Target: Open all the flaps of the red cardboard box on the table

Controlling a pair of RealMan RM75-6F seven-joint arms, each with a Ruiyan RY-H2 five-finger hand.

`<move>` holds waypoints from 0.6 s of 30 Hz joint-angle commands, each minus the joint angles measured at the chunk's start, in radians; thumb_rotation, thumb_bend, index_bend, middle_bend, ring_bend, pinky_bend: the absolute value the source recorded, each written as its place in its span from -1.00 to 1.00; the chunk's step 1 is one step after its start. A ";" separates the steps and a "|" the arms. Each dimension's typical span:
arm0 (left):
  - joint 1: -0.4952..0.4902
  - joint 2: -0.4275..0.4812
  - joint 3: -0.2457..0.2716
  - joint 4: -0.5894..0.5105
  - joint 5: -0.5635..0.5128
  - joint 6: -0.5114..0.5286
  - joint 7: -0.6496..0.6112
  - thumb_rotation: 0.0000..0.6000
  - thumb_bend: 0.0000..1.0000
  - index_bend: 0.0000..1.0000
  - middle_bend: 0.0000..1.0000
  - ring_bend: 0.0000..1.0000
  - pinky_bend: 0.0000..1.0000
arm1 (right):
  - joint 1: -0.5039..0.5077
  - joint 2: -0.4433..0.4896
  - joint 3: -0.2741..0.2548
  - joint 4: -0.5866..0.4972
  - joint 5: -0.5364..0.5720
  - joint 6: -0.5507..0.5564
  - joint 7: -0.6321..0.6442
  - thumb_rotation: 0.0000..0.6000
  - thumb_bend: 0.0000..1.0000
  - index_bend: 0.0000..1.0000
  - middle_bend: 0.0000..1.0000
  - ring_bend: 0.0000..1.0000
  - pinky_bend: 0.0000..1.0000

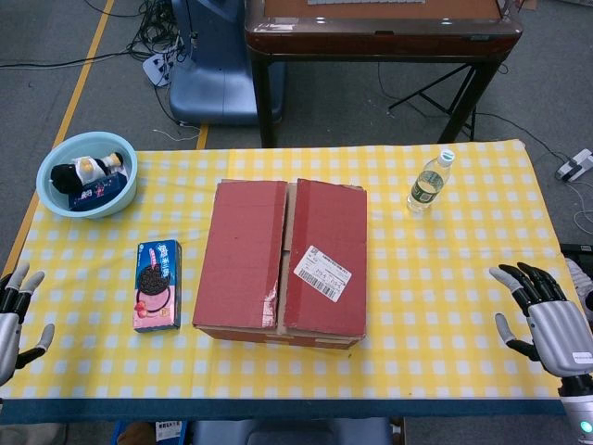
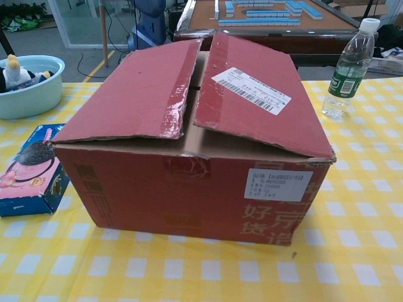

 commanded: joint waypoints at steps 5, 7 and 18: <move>-0.001 0.000 0.001 -0.004 0.005 0.000 0.001 1.00 -0.21 -0.88 -1.00 -1.00 -1.00 | 0.096 0.052 0.017 -0.051 -0.077 -0.100 -0.031 1.00 0.28 -0.71 -0.71 -0.86 -0.79; 0.000 -0.001 0.002 -0.006 0.009 0.002 0.001 1.00 -0.21 -0.88 -1.00 -1.00 -1.00 | 0.144 0.071 0.028 -0.081 -0.095 -0.159 -0.048 1.00 0.38 -0.71 -0.71 -0.86 -0.79; 0.008 -0.002 0.004 -0.005 0.008 0.010 -0.001 1.00 -0.21 -0.88 -1.00 -1.00 -1.00 | 0.487 0.070 0.161 -0.200 -0.064 -0.537 -0.073 1.00 0.95 -0.71 -0.71 -0.86 -0.79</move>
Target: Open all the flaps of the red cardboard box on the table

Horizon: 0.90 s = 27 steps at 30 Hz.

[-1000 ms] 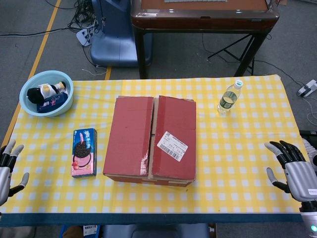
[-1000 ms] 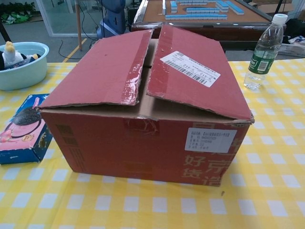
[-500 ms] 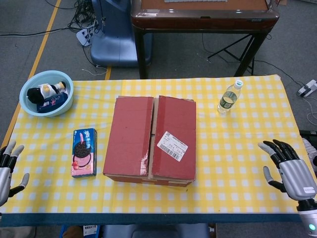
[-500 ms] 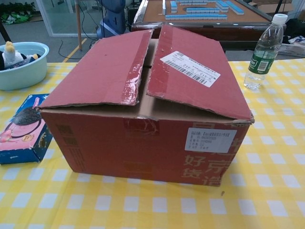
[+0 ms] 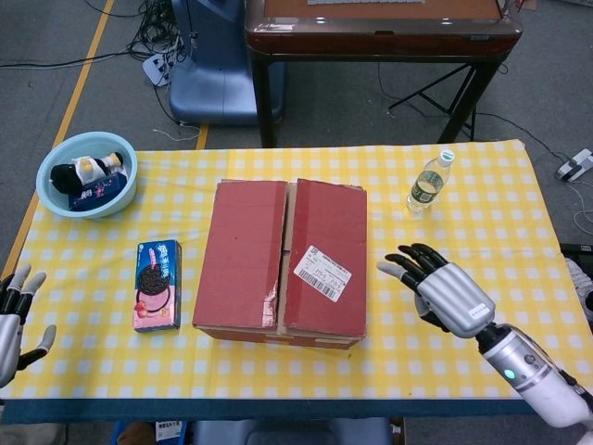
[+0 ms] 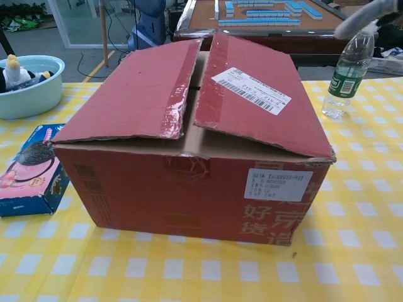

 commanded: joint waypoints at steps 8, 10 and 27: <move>0.012 0.005 0.002 0.010 -0.007 0.010 -0.015 1.00 -0.21 -0.88 -1.00 -1.00 -1.00 | 0.290 -0.146 0.123 0.004 0.140 -0.281 -0.083 1.00 1.00 -0.67 -0.55 -0.86 -0.79; 0.015 0.006 0.003 0.012 -0.009 0.011 -0.019 1.00 -0.21 -0.88 -1.00 -1.00 -1.00 | 0.324 -0.188 0.131 0.029 0.157 -0.300 -0.099 1.00 1.00 -0.60 -0.52 -0.86 -0.79; 0.028 0.003 -0.002 0.035 -0.020 0.023 -0.050 1.00 -0.21 -0.88 -1.00 -1.00 -1.00 | 0.460 -0.350 0.114 0.166 0.215 -0.347 -0.108 1.00 1.00 -0.42 -0.40 -0.86 -0.79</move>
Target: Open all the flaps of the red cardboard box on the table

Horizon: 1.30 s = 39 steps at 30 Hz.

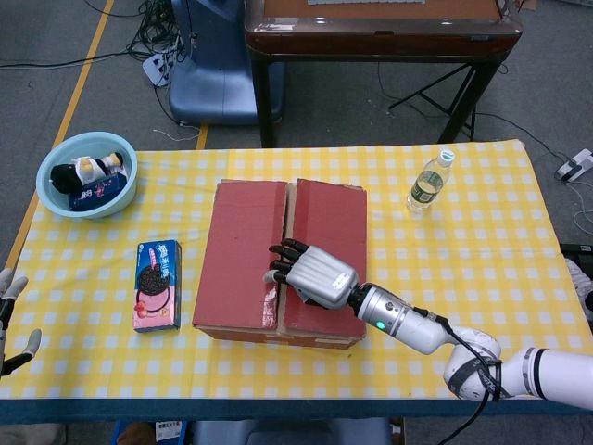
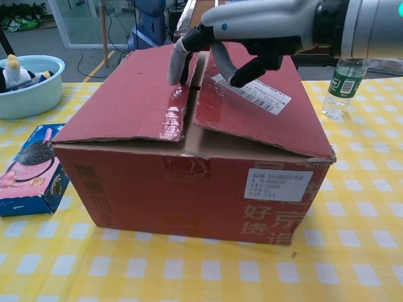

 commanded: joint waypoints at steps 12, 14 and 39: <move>-0.004 -0.010 -0.005 0.017 0.002 -0.008 -0.014 1.00 -0.21 -0.88 -1.00 -1.00 -1.00 | 0.001 0.023 -0.018 0.010 0.035 0.046 -0.022 1.00 1.00 -0.27 -0.22 -0.84 -0.79; -0.005 -0.013 -0.004 0.019 0.003 -0.011 -0.016 1.00 -0.21 -0.88 -1.00 -1.00 -1.00 | 0.000 0.028 -0.017 0.006 0.037 0.059 -0.023 1.00 1.00 -0.27 -0.21 -0.83 -0.79; -0.017 -0.019 -0.012 0.039 -0.016 -0.036 -0.021 1.00 -0.21 -0.88 -1.00 -1.00 -1.00 | -0.114 0.256 0.013 -0.132 0.066 0.254 -0.034 1.00 1.00 -0.27 -0.15 -0.81 -0.79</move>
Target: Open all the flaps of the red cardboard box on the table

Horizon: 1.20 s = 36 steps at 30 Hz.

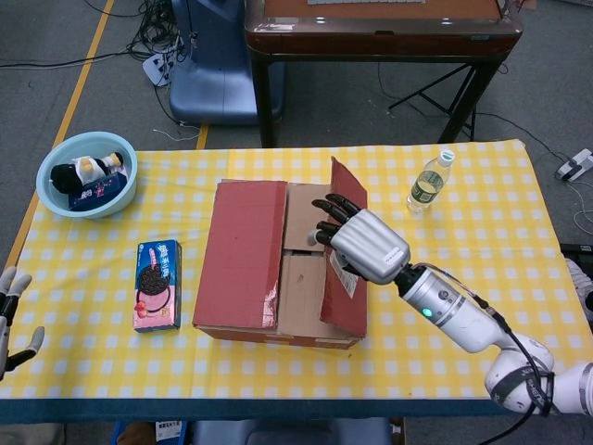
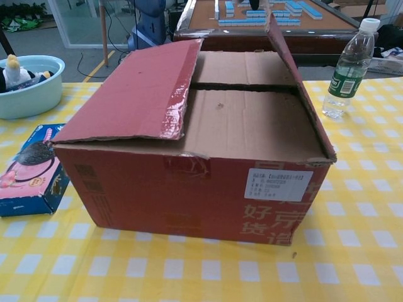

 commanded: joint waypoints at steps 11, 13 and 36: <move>-0.006 0.002 -0.002 0.004 -0.006 -0.010 0.000 1.00 -0.21 -0.88 -1.00 -1.00 -1.00 | -0.101 0.124 -0.012 -0.057 0.020 0.089 0.001 1.00 1.00 -0.27 -0.15 -0.81 -0.79; -0.007 0.003 -0.003 0.004 -0.006 -0.011 -0.001 1.00 -0.21 -0.88 -1.00 -1.00 -1.00 | -0.126 0.145 -0.017 -0.063 0.025 0.109 0.004 1.00 1.00 -0.27 -0.15 -0.81 -0.79; -0.130 0.104 -0.039 -0.024 0.086 -0.134 -0.061 1.00 -0.21 -0.88 -1.00 -1.00 -1.00 | -0.369 0.276 -0.115 -0.048 0.021 0.238 0.135 1.00 0.99 -0.27 -0.25 -0.81 -0.79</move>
